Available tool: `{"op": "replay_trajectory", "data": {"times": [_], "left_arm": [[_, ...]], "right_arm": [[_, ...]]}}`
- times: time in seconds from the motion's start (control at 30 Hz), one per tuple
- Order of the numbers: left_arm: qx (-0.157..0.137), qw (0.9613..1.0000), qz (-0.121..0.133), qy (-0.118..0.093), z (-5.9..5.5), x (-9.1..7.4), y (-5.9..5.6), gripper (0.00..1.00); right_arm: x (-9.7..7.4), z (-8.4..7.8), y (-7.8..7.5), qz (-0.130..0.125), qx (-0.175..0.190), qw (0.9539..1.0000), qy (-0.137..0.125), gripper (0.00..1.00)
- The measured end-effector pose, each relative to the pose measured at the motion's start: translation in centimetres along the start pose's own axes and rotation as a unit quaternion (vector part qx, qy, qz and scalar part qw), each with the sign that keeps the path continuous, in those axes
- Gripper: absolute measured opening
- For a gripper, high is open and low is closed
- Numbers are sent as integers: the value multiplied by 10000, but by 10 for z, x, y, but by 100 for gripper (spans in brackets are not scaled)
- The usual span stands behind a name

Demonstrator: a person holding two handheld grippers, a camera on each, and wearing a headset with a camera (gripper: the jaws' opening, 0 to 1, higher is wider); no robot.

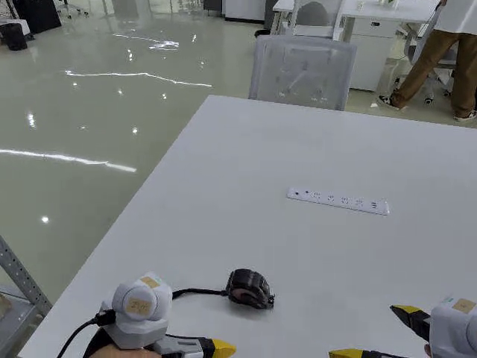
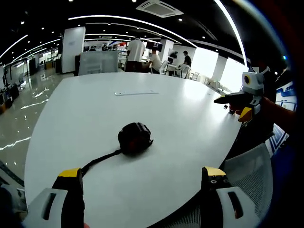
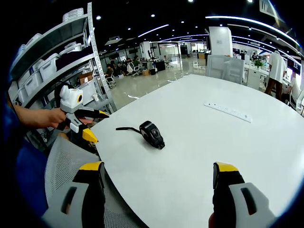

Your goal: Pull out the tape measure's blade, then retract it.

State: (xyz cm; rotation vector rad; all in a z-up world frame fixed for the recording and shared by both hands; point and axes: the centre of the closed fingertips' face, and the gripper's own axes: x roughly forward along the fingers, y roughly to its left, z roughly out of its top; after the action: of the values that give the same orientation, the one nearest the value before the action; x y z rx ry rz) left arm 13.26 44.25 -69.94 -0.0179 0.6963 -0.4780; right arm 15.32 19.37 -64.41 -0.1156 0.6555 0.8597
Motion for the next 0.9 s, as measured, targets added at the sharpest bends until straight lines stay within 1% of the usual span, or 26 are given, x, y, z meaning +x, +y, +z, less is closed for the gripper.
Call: {"op": "replay_trajectory", "data": {"times": [0.2,0.4,0.43,0.57,0.7,0.77,0.9], "left_arm": [[115,9999,0,-14,2,-17,-1,100],[157,9998,45,-69,6,-33,1,100],[173,9998,58,-71,6,-35,1,100],[198,9998,31,-46,6,-42,-1,100],[274,9996,-9,34,2,-46,0,100],[301,9995,13,46,0,-48,3,100],[349,9993,-54,87,-3,-52,10,100]], "right_arm": [[-18,-4,-4,-152,9,9999,-36,94],[-33,-10,-7,-348,-94,9993,6,98],[-36,-10,-9,-415,-141,9990,-10,98],[-45,-11,-13,-511,-113,9986,-51,99],[-50,-12,-15,-584,-136,9982,-34,100],[-53,-12,-16,-618,-158,9980,-13,100],[-58,-11,-17,-662,-190,9976,-25,100]]}}
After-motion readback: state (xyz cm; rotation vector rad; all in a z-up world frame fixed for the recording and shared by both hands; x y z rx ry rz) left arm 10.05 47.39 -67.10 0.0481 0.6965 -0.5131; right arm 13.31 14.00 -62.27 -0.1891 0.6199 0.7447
